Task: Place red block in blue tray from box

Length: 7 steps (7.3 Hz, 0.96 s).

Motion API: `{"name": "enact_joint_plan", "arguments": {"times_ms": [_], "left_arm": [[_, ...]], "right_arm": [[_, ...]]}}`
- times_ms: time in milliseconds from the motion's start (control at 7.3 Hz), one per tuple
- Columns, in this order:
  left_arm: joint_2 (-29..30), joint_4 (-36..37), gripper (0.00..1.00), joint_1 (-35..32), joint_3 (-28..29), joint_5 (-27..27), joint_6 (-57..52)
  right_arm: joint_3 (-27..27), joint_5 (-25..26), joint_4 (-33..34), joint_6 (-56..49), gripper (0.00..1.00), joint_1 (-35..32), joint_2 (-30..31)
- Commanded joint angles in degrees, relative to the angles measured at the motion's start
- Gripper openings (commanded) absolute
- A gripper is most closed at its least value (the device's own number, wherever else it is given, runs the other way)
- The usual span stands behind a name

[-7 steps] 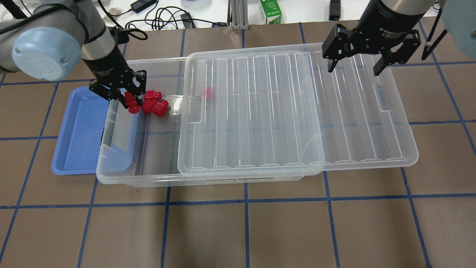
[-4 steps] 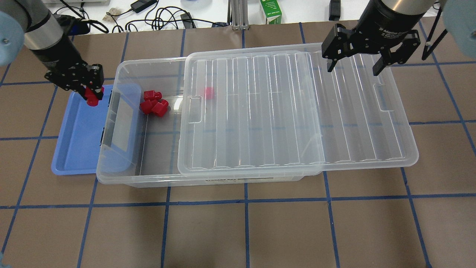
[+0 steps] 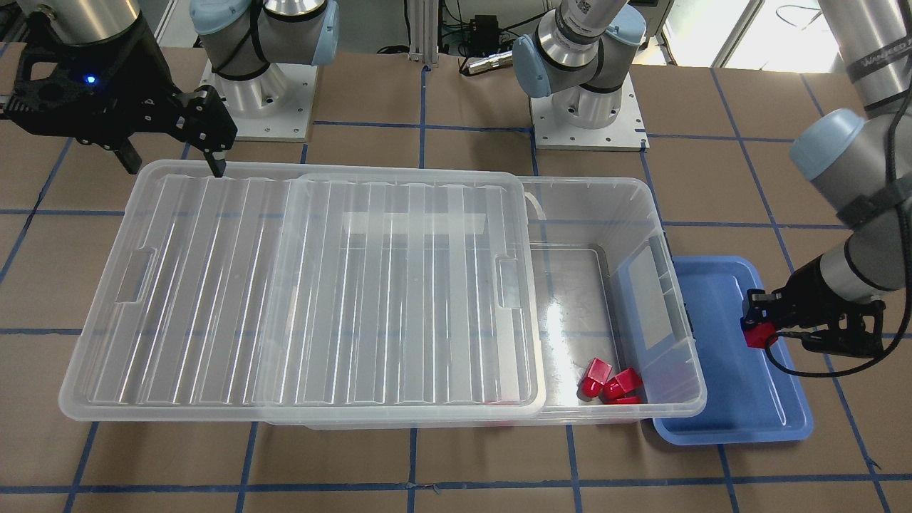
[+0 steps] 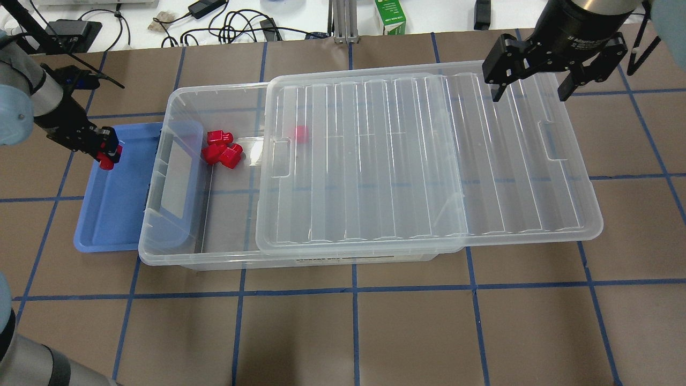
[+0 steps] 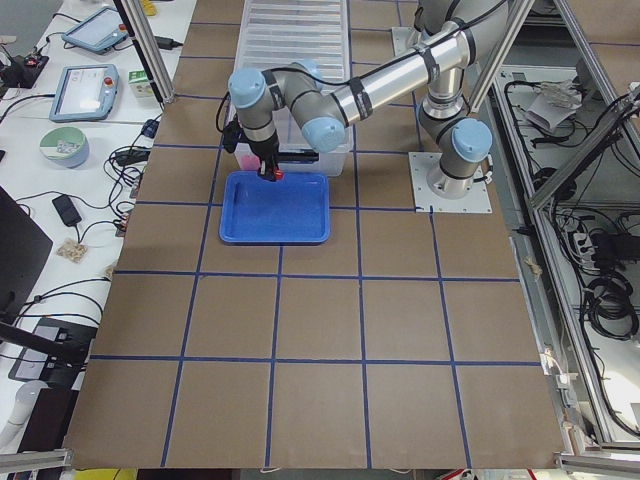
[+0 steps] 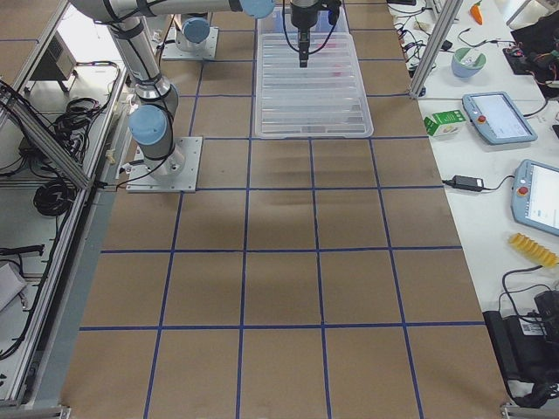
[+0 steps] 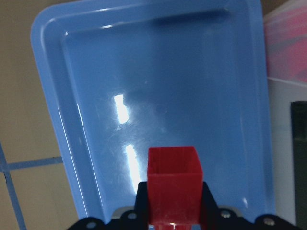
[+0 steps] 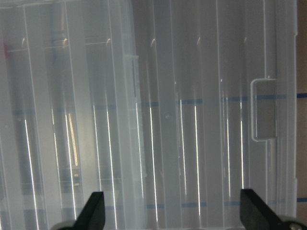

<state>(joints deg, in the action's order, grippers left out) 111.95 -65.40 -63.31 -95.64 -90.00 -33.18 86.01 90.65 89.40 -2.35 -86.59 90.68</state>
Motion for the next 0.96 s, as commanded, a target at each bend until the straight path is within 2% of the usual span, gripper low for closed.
{"name": "enact_joint_plan", "arguments": {"times_ms": [0, 137, 274, 411, 548, 685, 822], "left_arm": [[3.9, 4.9, 0.00, 0.4, -2.8, 0.0, 4.1], [4.5, 4.9, 0.00, 0.4, -2.8, -0.1, 4.4], [5.2, 4.9, 0.67, 0.4, -2.9, -0.6, 4.4], [5.7, 4.9, 0.90, 0.4, -2.5, -0.8, 4.3], [4.3, 4.2, 1.00, 0.3, -1.2, -1.2, 4.5], [2.0, -1.3, 1.00, -0.9, 0.8, -4.2, 4.9], [-1.8, -10.4, 1.00, -1.6, 5.8, -4.0, 4.9]], "right_arm": [[0.4, 2.2, -0.2, -11.7, 1.00, 9.5, -0.5], [0.8, 1.9, -0.1, -18.9, 1.00, 15.8, -0.8], [1.2, 2.3, 0.2, -24.6, 1.00, 21.6, -1.3], [1.3, 2.2, 0.1, -25.4, 1.00, 24.4, -3.2], [1.4, 2.1, 0.1, -25.3, 1.00, 25.0, -6.4], [2.9, 2.3, 3.8, -25.4, 1.00, 24.6, -8.4], [6.5, 1.5, 5.5, -24.5, 1.00, 24.5, -8.7]]}}
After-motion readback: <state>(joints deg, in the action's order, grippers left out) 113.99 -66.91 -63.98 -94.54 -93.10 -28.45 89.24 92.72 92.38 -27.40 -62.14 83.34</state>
